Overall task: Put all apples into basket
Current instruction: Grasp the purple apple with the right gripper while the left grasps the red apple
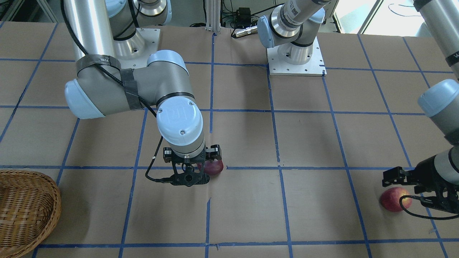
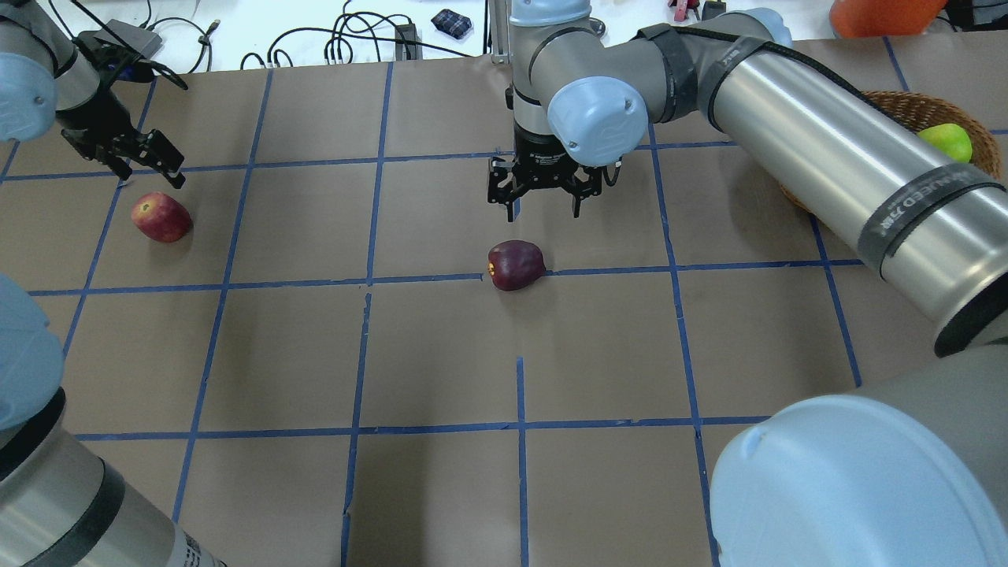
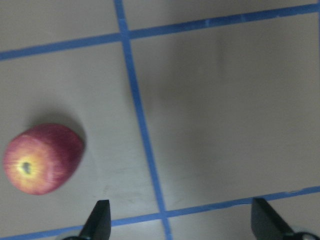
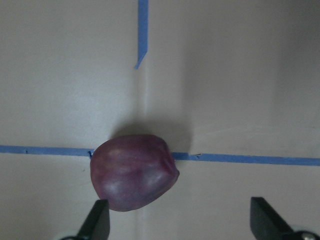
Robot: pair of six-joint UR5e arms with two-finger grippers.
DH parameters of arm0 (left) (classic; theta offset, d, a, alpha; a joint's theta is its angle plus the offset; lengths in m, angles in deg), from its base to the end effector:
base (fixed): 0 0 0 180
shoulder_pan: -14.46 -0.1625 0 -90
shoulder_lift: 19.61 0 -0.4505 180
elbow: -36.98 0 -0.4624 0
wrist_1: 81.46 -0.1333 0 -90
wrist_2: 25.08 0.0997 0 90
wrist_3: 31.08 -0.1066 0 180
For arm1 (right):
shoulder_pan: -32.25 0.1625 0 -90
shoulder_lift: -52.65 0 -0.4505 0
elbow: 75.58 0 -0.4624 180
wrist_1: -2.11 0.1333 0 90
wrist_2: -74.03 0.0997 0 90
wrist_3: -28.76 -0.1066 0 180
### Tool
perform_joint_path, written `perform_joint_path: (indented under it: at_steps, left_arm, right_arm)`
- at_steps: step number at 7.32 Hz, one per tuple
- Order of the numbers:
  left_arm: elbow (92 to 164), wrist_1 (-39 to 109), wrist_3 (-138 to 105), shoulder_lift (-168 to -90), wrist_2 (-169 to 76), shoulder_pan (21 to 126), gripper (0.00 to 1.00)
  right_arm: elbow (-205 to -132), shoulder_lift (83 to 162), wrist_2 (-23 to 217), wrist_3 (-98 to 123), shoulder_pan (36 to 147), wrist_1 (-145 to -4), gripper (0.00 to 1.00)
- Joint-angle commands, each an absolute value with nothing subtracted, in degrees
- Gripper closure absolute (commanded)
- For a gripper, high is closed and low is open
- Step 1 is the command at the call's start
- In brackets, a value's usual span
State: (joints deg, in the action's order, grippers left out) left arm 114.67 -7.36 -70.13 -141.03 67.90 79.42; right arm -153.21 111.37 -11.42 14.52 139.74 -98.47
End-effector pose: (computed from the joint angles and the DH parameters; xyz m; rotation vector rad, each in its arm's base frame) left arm 0.2082 -0.7475 0.2837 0.3834 3.1014 0.1174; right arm 0.3620 -0.6771 0.2781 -0.0788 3.0940 0.2504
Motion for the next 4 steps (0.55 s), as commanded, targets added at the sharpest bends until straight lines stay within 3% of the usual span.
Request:
perform_joint_path:
  at_steps: [1, 4]
  left_arm:
    - [114.3, -10.6, -75.1, -144.8, 70.5, 77.5, 0.0]
    - [114.8, -12.6, -76.0, -147.7, 69.8, 74.7, 0.0]
  right_arm:
    - [-154.3, 109.3, -9.1, 13.7, 142.2, -103.1, 0.0]
    - [-156.7, 108.4, -9.9, 14.5, 142.2, -106.0, 0.0]
